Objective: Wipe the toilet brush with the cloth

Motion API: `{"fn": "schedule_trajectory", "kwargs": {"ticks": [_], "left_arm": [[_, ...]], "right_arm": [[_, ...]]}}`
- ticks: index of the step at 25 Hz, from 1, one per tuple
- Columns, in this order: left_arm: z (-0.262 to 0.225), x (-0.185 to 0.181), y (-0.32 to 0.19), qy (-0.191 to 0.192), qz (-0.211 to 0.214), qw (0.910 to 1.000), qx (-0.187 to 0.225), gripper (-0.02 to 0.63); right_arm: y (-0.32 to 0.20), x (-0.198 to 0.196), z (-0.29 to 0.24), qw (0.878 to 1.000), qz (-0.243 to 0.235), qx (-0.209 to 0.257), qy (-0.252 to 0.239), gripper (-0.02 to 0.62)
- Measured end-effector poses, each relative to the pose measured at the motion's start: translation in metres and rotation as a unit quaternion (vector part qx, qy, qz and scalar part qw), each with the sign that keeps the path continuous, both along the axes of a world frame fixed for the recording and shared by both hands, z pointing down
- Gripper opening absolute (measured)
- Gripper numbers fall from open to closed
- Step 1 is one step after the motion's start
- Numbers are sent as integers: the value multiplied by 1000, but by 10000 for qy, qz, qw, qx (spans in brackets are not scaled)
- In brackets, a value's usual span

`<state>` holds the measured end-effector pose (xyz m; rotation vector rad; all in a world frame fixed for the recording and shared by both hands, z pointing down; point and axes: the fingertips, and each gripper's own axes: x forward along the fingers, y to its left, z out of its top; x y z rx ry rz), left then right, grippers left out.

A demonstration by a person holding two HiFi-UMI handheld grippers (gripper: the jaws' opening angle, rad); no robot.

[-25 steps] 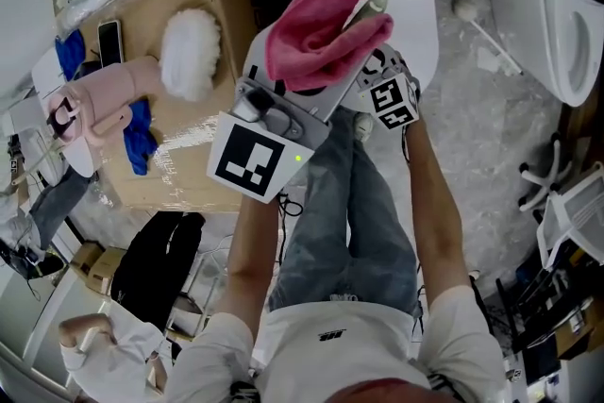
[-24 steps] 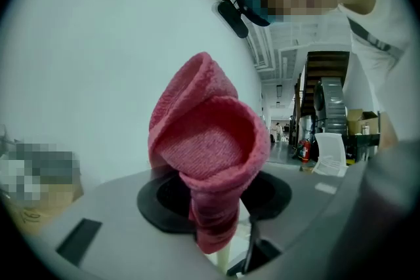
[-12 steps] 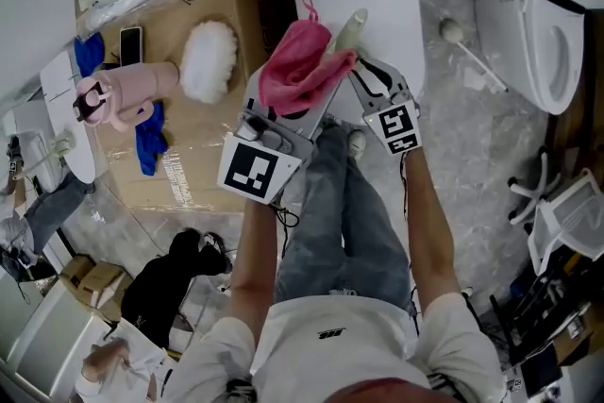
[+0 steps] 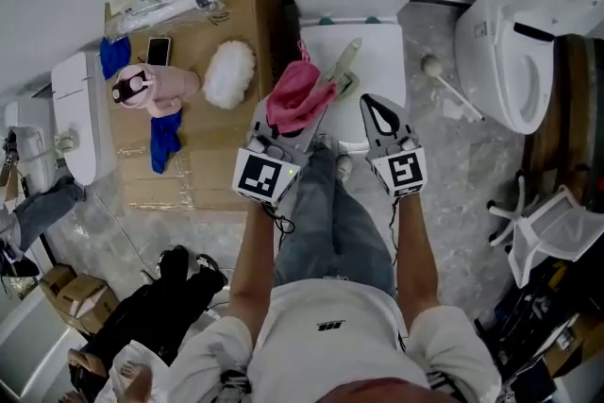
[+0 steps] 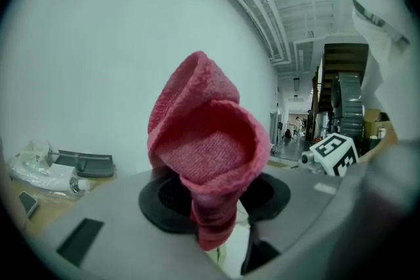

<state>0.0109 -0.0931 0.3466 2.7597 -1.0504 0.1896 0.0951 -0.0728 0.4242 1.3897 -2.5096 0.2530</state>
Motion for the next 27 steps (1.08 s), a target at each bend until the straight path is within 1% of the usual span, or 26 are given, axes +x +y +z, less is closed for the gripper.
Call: {"fn": "schedule_trajectory", "kwargs": {"ticks": [6,9,12,15,18,22,27], "left_arm": [[-28,-7,20,-43,-90,9999,-89,155],[-43,-10,30,-68,-88,9999,-98,148],[-59,-12,37,-63,-28,9999,-131,147],[-68,-13,41,-148,91,9997,-158,147],[-76,-17,40,-185,138,9997,-101,147],[-77,-21,36,-143,110,9995,-255,147],[-77,-28,28,-124,157,9986,-494,147]], "right_arm": [[22,-7,-83,9994,-14,349,-34,-5],[31,-5,-110,9992,28,390,37,-5],[36,-4,-134,9990,92,427,-20,-5],[39,-4,-147,9993,60,363,-18,-5],[39,-8,-158,9994,-14,343,52,-5],[30,-14,-169,9992,-49,395,-23,-5],[13,-30,-177,9994,-147,315,-33,-5]]}}
